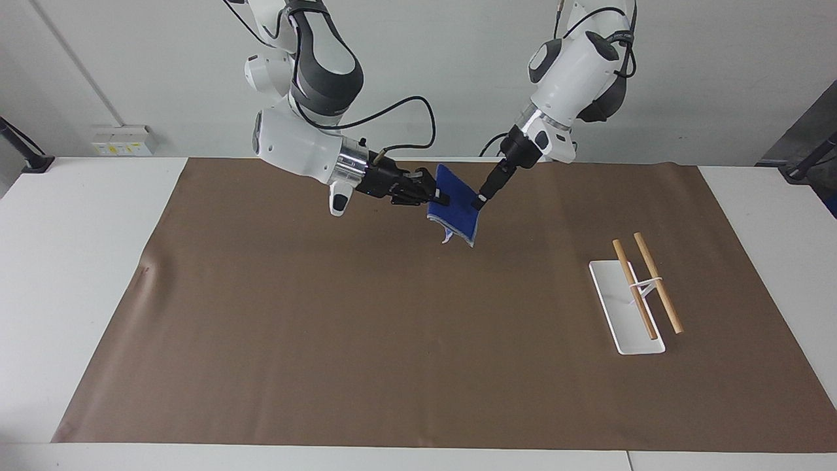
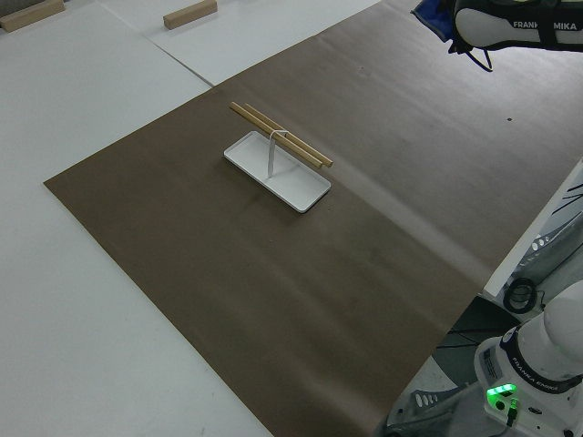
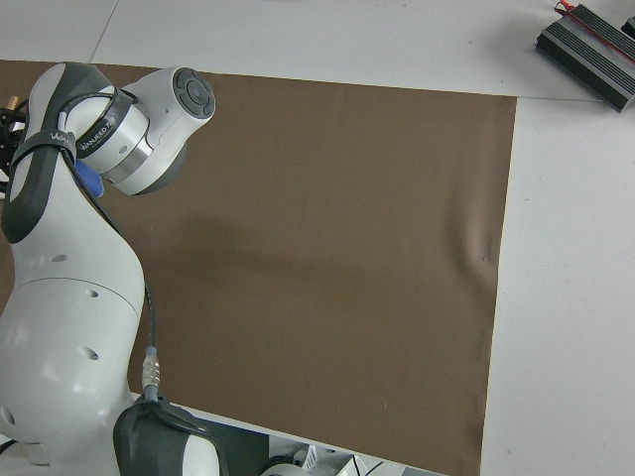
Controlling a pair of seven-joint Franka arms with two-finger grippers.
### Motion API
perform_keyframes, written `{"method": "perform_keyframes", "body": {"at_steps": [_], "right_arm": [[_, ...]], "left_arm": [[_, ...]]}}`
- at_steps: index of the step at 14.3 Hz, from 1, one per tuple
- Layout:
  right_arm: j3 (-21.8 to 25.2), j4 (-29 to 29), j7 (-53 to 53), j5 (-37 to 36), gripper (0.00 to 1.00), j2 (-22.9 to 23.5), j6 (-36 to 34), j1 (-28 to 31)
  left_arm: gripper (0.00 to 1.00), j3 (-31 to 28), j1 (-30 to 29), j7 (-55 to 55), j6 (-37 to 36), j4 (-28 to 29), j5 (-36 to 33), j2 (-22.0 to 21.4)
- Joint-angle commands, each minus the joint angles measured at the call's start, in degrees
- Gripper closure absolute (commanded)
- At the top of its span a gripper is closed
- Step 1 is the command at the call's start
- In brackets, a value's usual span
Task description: Right arm passes towel to left arm to hang
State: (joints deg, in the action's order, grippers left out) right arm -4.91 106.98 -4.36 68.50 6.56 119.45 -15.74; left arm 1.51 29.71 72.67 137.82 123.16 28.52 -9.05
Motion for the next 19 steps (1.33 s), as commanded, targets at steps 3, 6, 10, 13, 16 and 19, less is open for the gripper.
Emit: {"method": "perform_keyframes", "body": {"at_steps": [3,6,10,13,16,19], "right_arm": [[-0.4,0.5,1.3,-0.9,1.00,-0.2,0.2,0.4],[-0.4,1.2,1.4,-1.0,1.00,-0.4,0.3,0.4],[-0.4,1.5,1.4,-0.9,1.00,-0.6,1.1,0.3],[-0.4,1.7,1.3,-0.9,1.00,-0.6,2.3,-0.7],[-0.3,1.7,0.8,-0.9,1.00,-0.5,2.3,-0.6],[-0.3,1.7,0.5,-1.0,0.48,-0.5,2.4,-0.3]], "left_arm": [[0.12,-0.8,4.4,10.4,10.4,4.9,2.2,-1.8],[0.75,-0.8,5.1,11.6,15.5,5.8,3.3,-1.4],[1.00,-1.0,4.6,11.4,15.6,5.2,4.5,-0.9],[1.00,-1.2,4.0,10.8,15.5,3.8,4.4,-0.4],[1.00,-1.3,2.8,10.3,15.4,3.7,4.3,-0.4],[1.00,-1.3,0.8,7.0,14.8,3.9,4.3,-0.4]]}}
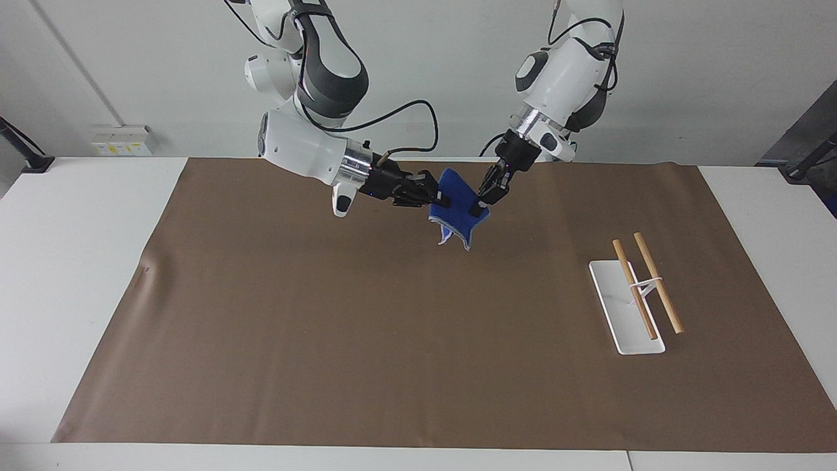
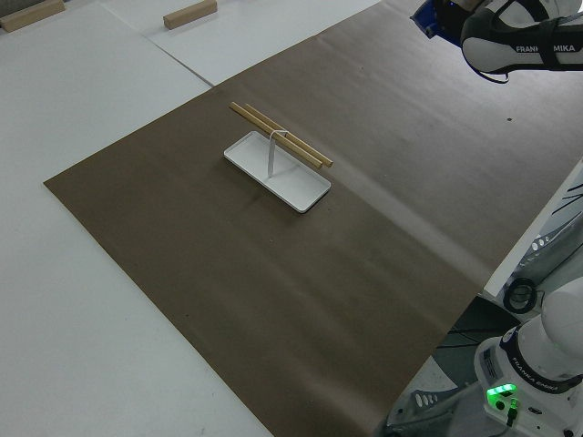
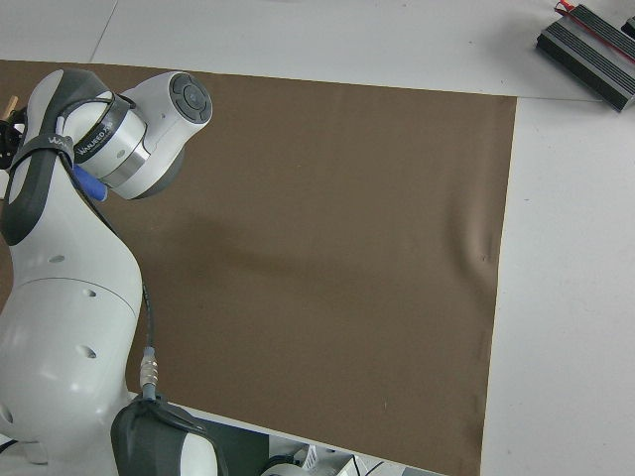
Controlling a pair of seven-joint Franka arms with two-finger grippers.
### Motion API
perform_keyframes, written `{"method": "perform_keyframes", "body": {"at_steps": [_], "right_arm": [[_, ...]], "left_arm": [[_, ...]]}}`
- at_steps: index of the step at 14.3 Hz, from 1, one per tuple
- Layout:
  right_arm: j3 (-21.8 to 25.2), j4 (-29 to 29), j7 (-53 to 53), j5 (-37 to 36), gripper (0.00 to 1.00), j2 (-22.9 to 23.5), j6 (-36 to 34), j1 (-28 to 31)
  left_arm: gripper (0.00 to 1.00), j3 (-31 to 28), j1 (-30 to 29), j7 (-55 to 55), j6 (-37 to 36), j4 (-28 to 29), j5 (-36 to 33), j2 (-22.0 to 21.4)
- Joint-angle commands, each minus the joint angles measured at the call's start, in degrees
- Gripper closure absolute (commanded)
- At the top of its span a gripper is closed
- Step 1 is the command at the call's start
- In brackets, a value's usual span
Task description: Right arm passes towel to left arm to hang
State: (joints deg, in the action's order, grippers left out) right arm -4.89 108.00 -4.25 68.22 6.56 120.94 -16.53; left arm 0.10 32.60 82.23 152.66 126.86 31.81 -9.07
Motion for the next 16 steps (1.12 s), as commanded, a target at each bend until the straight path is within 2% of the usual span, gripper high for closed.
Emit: {"method": "perform_keyframes", "body": {"at_steps": [1,3,6,11,14,16], "right_arm": [[-0.1,0.6,0.6,-1.2,0.00,-0.8,1.5,0.4],[-0.1,0.5,-0.1,-8.4,0.00,-1.1,4.9,0.4],[0.3,-0.4,-4.7,-22.0,0.00,-1.1,5.8,0.7],[0.7,-2.4,-13.3,-53.8,0.00,-2.0,5.1,2.9],[0.9,-2.6,-15.6,-63.2,0.00,-4.4,2.6,5.4],[0.8,-5.4,-15.5,-64.1,0.00,-5.4,-2.3,7.4]], "left_arm": [[1.00,0.1,-3.0,-3.0,-0.1,0.2,0.9,-0.4],[1.00,0.1,-5.0,-5.7,-0.1,0.2,0.9,-0.3],[1.00,0.1,-8.3,-9.6,0.0,0.2,0.9,-0.2],[1.00,0.1,-17.1,-15.3,0.2,0.9,0.9,-0.1],[1.00,0.1,-22.3,-14.4,0.8,2.3,1.0,-0.3],[1.00,0.1,-25.7,-14.3,2.3,3.2,1.0,-0.2]]}}
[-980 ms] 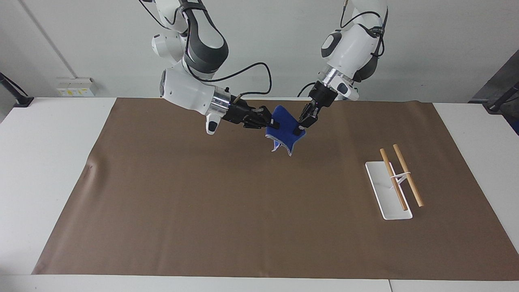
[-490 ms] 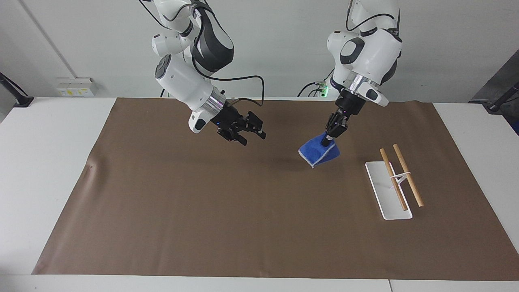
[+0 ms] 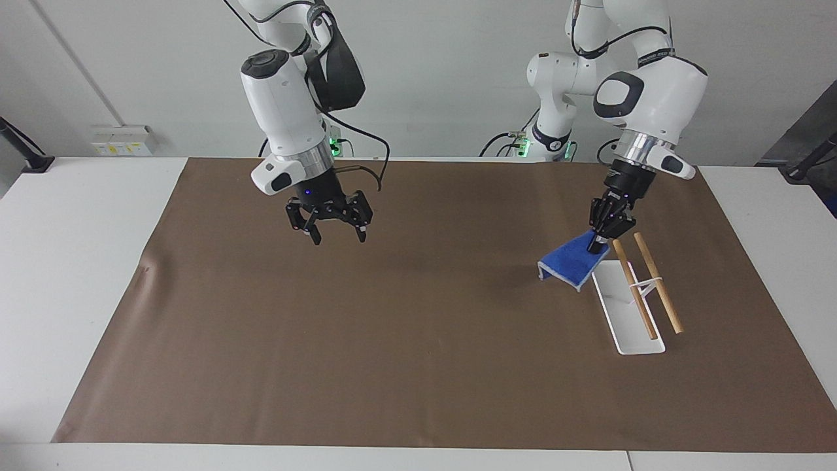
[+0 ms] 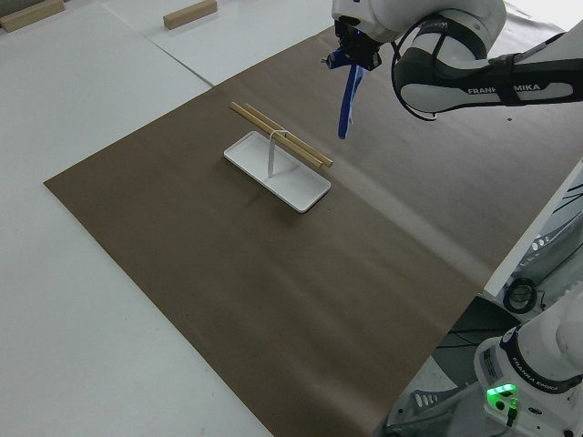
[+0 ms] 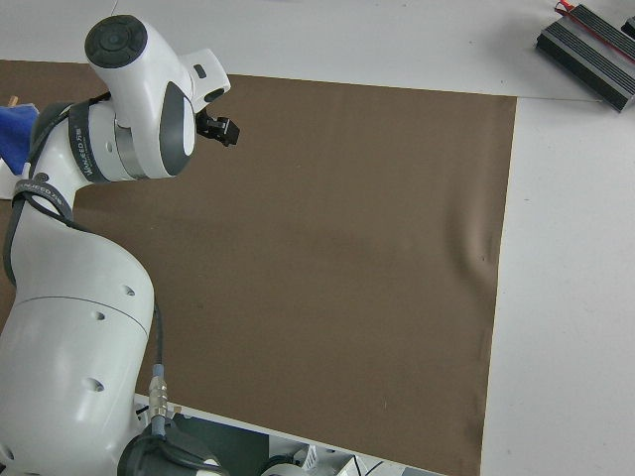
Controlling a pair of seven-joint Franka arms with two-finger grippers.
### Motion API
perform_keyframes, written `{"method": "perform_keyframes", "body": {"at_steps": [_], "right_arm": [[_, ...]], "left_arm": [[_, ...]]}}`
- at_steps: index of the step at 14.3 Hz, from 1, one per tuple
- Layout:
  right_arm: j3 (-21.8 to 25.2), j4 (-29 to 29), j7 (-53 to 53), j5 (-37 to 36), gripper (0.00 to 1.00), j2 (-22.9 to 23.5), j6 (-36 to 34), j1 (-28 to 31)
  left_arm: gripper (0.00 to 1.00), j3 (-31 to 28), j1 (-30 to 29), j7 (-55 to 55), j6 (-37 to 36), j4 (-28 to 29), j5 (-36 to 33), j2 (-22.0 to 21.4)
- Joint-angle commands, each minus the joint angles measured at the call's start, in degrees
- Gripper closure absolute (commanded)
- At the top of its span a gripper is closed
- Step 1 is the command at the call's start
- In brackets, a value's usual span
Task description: Right arm passes towel to left arm to hang
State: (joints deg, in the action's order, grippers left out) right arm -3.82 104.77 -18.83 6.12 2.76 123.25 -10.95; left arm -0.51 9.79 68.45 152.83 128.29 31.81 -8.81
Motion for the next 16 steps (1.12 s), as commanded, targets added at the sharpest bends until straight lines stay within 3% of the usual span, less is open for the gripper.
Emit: {"method": "perform_keyframes", "body": {"at_steps": [1,8,13,16], "right_arm": [[-0.1,-4.0,-0.9,-2.1,0.00,-2.1,-7.4,2.2],[0.3,-11.5,-0.9,-3.8,0.00,-4.9,-22.7,5.8],[0.9,-12.0,0.2,-5.9,0.00,-6.5,-28.3,8.2],[6.7,-12.3,5.5,-5.9,0.00,-7.2,-31.8,7.1]], "left_arm": [[1.00,0.7,-4.3,-0.3,4.1,2.6,1.1,-0.3],[1.00,0.7,-11.0,4.2,15.1,4.2,1.2,4.7],[1.00,0.7,-17.0,6.3,16.0,3.8,1.3,7.9],[1.00,0.7,-19.0,9.2,16.0,3.9,1.4,8.8]]}}
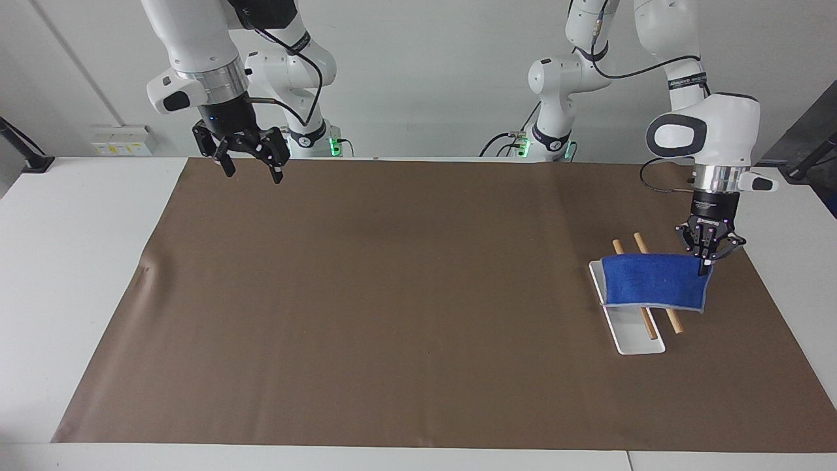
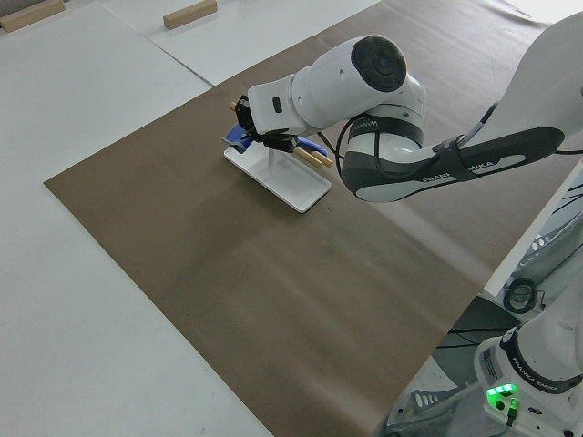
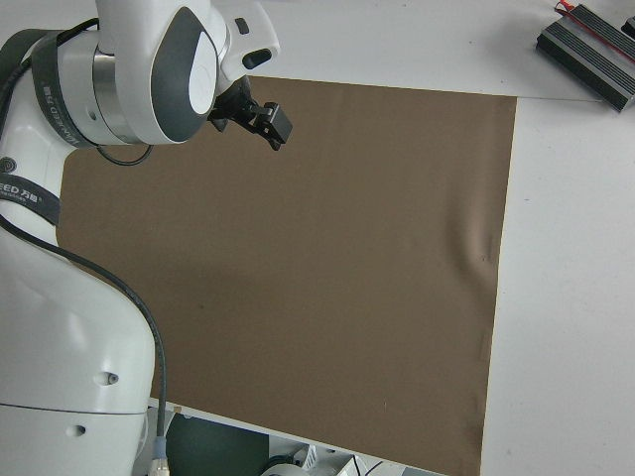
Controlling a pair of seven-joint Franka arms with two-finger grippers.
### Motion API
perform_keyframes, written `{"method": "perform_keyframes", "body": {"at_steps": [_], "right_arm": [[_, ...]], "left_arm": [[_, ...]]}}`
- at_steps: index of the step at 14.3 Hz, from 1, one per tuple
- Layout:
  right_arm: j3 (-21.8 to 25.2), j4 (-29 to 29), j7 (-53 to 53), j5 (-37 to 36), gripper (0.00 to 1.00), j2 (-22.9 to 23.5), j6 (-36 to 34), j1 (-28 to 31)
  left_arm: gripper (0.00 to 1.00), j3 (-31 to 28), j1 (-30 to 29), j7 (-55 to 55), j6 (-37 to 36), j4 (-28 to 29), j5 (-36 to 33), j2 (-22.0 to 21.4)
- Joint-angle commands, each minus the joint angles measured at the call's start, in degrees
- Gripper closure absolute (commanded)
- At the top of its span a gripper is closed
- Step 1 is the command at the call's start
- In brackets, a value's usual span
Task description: Right arm passes towel to left arm to hang
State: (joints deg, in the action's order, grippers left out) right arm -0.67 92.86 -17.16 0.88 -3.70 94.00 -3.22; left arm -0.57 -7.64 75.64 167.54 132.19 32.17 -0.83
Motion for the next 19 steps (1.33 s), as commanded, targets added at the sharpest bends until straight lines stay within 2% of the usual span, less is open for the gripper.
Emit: {"method": "perform_keyframes", "body": {"at_steps": [1,3,4,5,10,13,16,18,19], "right_arm": [[4.7,-1.5,6.5,-0.7,0.00,-0.7,-3.2,-0.1],[4.2,-1.5,8.5,-0.5,0.00,-0.8,-3.4,2.2],[4.2,-0.8,8.4,-0.5,0.00,-1.1,-3.4,2.1],[4.2,0.5,8.3,-0.5,0.00,-1.9,-2.9,2.0],[4.5,0.9,4.9,0.3,0.00,-1.9,-3.4,2.0],[4.5,2.0,3.3,0.0,0.00,-2.5,-3.5,0.8],[4.5,2.1,3.4,0.5,0.00,-2.9,-3.3,1.5],[4.4,2.4,4.3,0.2,0.00,-3.6,-3.7,1.1],[4.4,2.6,8.7,-0.3,0.00,-3.6,-3.9,0.9]], "left_arm": [[0.94,0.8,-1.7,2.4,1.2,0.2,1.0,0.9],[0.67,0.8,-1.8,2.5,0.9,0.6,1.1,0.8],[0.25,0.7,-2.5,2.4,0.5,0.4,1.0,0.8],[0.00,0.7,-3.4,2.1,0.2,0.2,1.0,0.9],[0.00,0.0,-5.6,1.8,-6.2,-3.0,0.3,-0.5],[0.00,-0.2,-5.8,1.7,-9.6,-4.1,-2.8,-3.8],[0.00,0.7,-2.8,1.7,-14.1,-6.9,-6.5,-5.3],[0.00,0.9,0.9,1.8,-17.1,-9.4,-12.6,-5.3],[0.00,1.1,3.8,1.8,-17.5,-10.1,-15.6,-5.2]]}}
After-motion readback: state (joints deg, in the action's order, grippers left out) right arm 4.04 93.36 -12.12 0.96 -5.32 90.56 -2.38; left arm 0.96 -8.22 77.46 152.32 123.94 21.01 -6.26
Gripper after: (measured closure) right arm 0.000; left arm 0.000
